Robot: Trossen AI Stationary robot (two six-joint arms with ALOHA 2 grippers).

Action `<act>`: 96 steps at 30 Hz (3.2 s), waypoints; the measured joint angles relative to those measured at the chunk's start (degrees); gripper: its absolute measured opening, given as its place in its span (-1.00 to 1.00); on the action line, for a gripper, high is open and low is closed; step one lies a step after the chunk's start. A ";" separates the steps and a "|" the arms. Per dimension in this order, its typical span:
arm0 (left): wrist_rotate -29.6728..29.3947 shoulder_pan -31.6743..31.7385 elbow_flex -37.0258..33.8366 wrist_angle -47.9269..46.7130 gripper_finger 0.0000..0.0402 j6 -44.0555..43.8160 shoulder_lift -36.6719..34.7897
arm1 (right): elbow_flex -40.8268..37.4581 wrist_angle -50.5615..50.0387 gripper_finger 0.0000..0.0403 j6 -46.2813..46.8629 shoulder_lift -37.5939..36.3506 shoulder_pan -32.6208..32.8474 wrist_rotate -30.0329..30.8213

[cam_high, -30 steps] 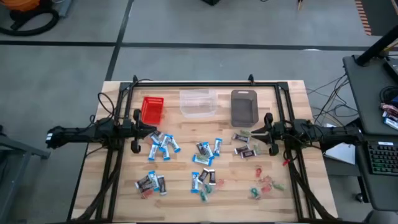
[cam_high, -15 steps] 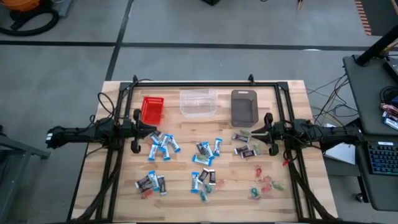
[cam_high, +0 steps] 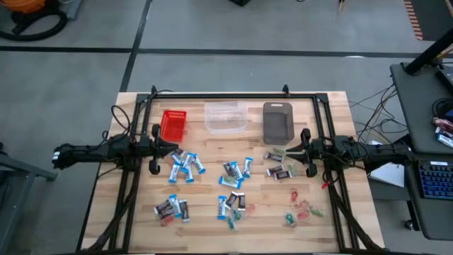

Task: Sort candy

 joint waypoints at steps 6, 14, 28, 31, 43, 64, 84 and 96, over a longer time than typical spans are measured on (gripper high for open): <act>0.00 -0.02 0.00 0.01 -0.98 0.00 -0.01 | 0.00 0.00 -0.66 0.00 0.00 0.01 0.01; 0.00 0.00 -0.02 0.00 -0.98 0.00 -0.02 | 0.00 0.00 -0.66 -0.09 0.00 0.00 0.02; 0.00 -0.02 -0.01 0.01 -0.98 0.00 -0.02 | 0.00 0.00 -0.66 -0.09 0.00 0.02 0.01; -0.02 0.00 0.00 0.01 -0.98 0.02 -0.01 | 0.00 0.00 -0.66 0.00 0.00 0.02 0.02; -0.02 -0.01 0.00 0.02 -0.98 0.00 -0.01 | 0.00 0.00 -0.66 -0.09 0.00 0.00 0.00; 4.19 -0.33 -0.16 14.24 -0.98 -28.21 2.62 | 0.02 2.87 -0.66 26.62 0.07 0.02 -0.40; 3.46 -0.31 2.61 36.83 -0.98 -20.01 32.84 | 15.24 -8.64 -0.66 36.45 20.54 -0.09 1.48; 3.42 -0.26 8.93 36.43 -0.98 -24.66 38.10 | 29.95 -24.85 -0.66 28.26 32.15 -0.09 1.58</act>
